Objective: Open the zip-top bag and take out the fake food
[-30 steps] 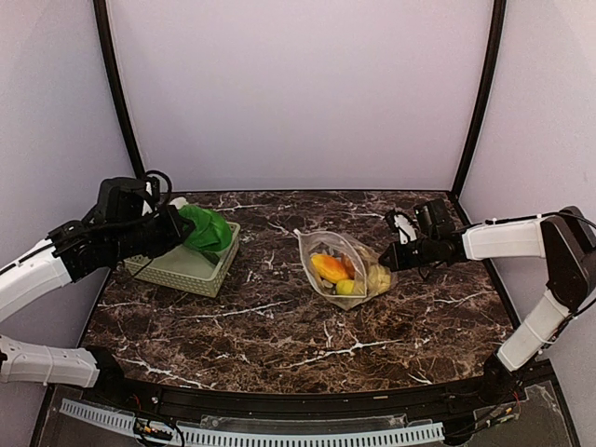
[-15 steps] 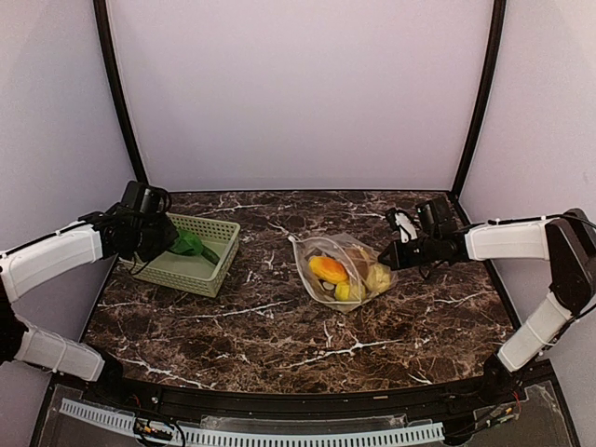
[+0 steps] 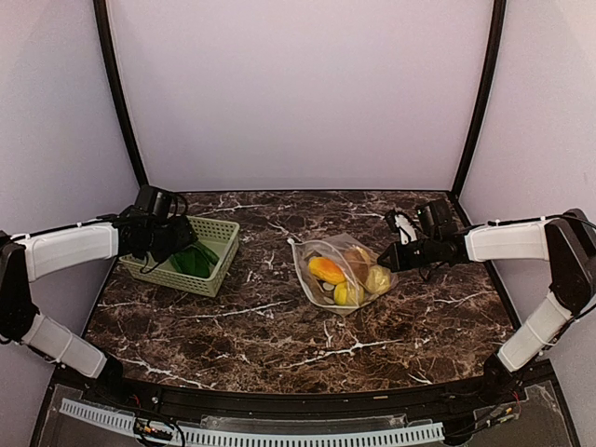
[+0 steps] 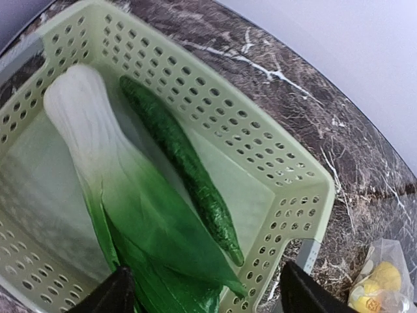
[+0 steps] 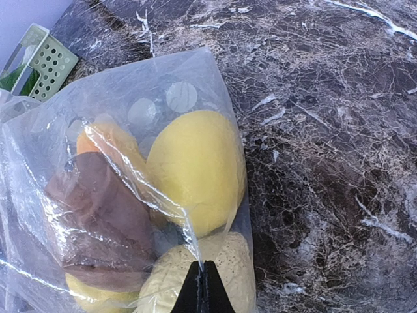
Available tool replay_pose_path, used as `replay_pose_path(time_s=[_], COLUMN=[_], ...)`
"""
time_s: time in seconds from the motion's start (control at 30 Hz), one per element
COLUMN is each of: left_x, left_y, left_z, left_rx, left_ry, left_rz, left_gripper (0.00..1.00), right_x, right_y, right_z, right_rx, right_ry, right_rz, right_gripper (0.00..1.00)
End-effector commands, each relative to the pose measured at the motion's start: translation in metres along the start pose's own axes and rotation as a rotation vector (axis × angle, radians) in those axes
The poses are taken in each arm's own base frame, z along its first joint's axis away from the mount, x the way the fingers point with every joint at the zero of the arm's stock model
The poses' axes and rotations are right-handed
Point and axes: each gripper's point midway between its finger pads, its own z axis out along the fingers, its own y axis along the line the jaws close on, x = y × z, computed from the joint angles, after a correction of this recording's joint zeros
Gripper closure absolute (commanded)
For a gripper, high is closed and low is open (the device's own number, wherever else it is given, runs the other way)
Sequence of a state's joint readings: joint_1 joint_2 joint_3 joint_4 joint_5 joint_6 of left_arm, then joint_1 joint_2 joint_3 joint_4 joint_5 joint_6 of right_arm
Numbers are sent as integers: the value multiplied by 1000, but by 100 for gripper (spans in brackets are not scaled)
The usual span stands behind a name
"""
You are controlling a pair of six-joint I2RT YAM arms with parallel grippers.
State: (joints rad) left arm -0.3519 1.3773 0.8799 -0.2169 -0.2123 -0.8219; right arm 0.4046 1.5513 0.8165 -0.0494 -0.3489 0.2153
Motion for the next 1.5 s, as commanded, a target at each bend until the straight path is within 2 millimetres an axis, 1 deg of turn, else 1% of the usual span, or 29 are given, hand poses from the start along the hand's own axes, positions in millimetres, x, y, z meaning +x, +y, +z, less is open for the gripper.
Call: replay_pose_path(time_s=[0.0,0.07,0.1,0.13,0.17,0.23,0.3,0.4,0.5,0.53,0.57,0.6,0.63,0.67,0.7,0.73,0.77,0.8,0.87,1.03,1.07,1.17,1.23,1.27,1.3,1.37,1.47], left_x=[-8,0,6,13,22,41,63,92,123,134,143,156,166,184,188,201,207,217,228,254,262,275,284,285,289,293,301], left_y=[-37,-62,-79,-90,-105,-124,-141,-159,-179,-181,-191,-193,-203,-205,-214,-219,-222,-227,-234,-251,-254,-258,-257,-260,-258,-260,-261], left_z=[-25,-39,-50,-56,-67,-78,-86,-96,-102,-96,-102,-94,-100,-95,-97,-92,-91,-86,-81,-70,-64,-50,-38,-37,-32,-28,-26], left_rx=[174,291,376,436,515,614,713,832,947,953,992,991,1023,1032,1052,1062,1066,1077,1098,1149,1147,1141,1131,1135,1129,1130,1144], left_ry=[-61,-85,-116,-125,-146,-147,-140,-125,-102,-88,-85,-63,-58,-30,-30,-15,-13,-5,0,36,54,77,93,90,98,98,108], left_rz=[189,343,388,456,497,582,663,766,847,881,909,953,983,1030,1043,1076,1091,1110,1117,1131,1142,1161,1171,1173,1180,1188,1205], left_gripper=[18,16,15,15,15,17,19,23,28,29,31,31,33,34,36,37,38,39,42,42,42,42,41,40,39,38,30], right_x=[-7,-6,-6,-5,-5,-4,-3,0,3,3,5,6,7,9,11,13,11,11,13,20,21,23,25,26,26,27,29], right_y=[3,4,4,5,6,6,8,9,10,11,11,11,11,12,12,13,14,14,14,16,17,18,17,17,17,17,18], right_z=[-4,-3,-4,-4,-4,-4,-4,-3,-3,-3,-3,-3,-3,-3,-3,-2,-2,-2,-2,0,0,0,0,1,1,1,2], right_rx=[-20,-25,-29,-34,-37,-43,-51,-63,-73,-76,-78,-80,-83,-88,-93,-97,-103,-106,-113,-133,-137,-146,-145,-146,-147,-151,-156], right_ry=[-31,-27,-27,-26,-26,-26,-24,-19,-15,-13,-9,-8,-4,-1,5,10,-3,-6,-5,4,4,6,8,9,10,12,14], right_rz=[-2,0,1,3,4,5,7,10,14,13,14,16,19,23,26,32,28,28,32,43,45,52,54,54,55,56,62], right_gripper=[100,100,100,100,100,100,100,100,100,100,100,100,100,100,100,100,100,100,100,100,100,100,100,100,100,100,100])
